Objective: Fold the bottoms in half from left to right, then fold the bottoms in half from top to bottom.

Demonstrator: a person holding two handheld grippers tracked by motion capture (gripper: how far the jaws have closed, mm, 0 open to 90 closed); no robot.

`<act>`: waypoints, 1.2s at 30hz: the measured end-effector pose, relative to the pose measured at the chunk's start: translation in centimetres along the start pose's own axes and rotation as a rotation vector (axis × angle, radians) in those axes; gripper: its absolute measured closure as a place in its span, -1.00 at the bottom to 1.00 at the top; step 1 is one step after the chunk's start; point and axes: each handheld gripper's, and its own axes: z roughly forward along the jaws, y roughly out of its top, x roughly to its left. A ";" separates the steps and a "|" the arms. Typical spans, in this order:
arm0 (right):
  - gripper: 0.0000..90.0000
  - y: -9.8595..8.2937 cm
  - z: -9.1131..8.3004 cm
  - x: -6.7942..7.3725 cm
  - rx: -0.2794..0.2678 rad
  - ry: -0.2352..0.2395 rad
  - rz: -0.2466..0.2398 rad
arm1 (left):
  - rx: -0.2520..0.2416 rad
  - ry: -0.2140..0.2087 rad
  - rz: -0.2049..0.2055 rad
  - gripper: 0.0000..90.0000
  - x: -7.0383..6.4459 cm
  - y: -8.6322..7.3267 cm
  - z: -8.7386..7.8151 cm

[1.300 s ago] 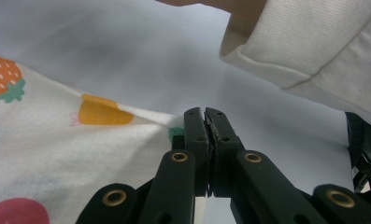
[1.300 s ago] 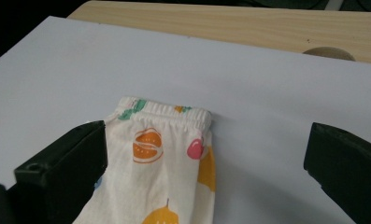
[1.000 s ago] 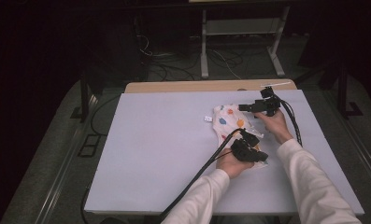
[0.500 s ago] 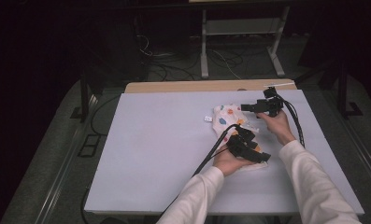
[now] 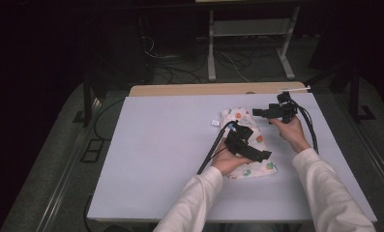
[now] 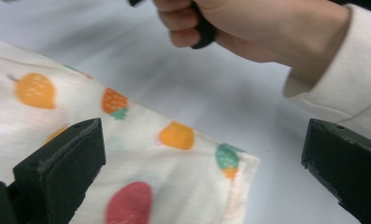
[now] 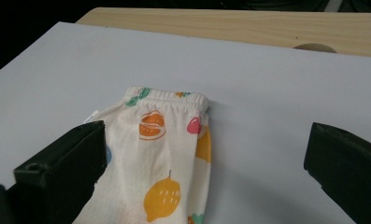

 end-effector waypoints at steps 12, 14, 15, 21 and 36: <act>-1.00 -0.4 -0.4 -0.2 0.006 0.002 0.000 | 0.007 0.028 0.021 -1.00 1.9 -0.2 -1.6; -1.00 -0.5 -0.5 -0.3 0.005 0.001 -0.001 | -0.004 0.032 0.019 -1.00 2.4 -0.2 -2.0; -1.00 -0.5 -0.6 -0.3 0.004 0.000 -0.001 | -0.011 0.037 0.014 -1.00 2.6 -0.2 -2.2; -1.00 -0.8 -1.1 -0.5 0.000 -0.002 0.002 | -0.018 0.070 0.008 -1.00 4.2 -0.1 -3.4; -1.00 -1.2 -1.1 -0.2 0.021 0.008 -0.013 | -0.043 0.106 -0.035 -1.00 7.8 0.4 -5.4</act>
